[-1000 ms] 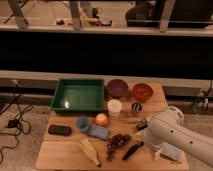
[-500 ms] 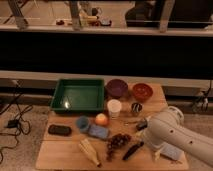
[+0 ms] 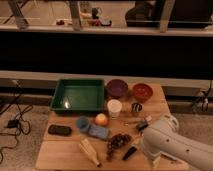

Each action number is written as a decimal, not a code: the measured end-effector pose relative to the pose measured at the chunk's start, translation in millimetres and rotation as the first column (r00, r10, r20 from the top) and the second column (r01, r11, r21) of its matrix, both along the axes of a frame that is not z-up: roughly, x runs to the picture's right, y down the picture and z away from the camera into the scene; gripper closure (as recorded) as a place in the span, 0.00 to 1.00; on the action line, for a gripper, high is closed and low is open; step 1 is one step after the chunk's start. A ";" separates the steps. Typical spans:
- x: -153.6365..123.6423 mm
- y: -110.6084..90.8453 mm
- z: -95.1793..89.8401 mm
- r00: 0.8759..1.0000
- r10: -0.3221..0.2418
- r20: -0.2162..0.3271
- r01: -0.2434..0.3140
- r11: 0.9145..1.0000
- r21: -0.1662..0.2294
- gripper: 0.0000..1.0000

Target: Wipe purple bowl with brush

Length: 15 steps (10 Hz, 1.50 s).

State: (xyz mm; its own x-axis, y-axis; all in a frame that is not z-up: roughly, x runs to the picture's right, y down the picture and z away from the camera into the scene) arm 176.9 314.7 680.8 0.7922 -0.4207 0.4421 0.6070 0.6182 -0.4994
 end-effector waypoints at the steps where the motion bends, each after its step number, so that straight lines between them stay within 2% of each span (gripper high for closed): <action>1: -6.2 4.0 3.2 1.000 0.005 0.015 -0.005 1.000 -0.009 0.20; 4: -38.9 13.8 17.7 0.997 0.008 0.070 -0.006 0.999 -0.035 0.20; 6: -41.8 19.7 29.2 0.996 0.014 0.083 -0.009 0.999 -0.053 0.20; 7: -39.5 20.6 35.0 0.996 0.016 0.085 -0.011 0.998 -0.058 0.20; 9: -24.3 5.3 43.1 0.998 0.002 0.070 0.001 0.999 -0.046 0.20; 10: -15.8 -9.9 44.9 0.998 -0.011 0.056 0.013 0.999 -0.037 0.20; 11: -14.2 -13.9 46.1 0.998 -0.016 0.053 0.018 0.999 -0.037 0.20; 12: -14.4 -14.7 48.8 0.998 -0.020 0.054 0.022 0.999 -0.042 0.20; 15: -6.1 7.7 53.1 0.999 -0.016 0.050 0.019 0.997 -0.076 0.20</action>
State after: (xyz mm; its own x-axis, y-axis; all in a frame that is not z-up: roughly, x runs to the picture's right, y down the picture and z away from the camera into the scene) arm 170.8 322.4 733.9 0.7615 -0.3977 0.5118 0.6423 0.5681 -0.5144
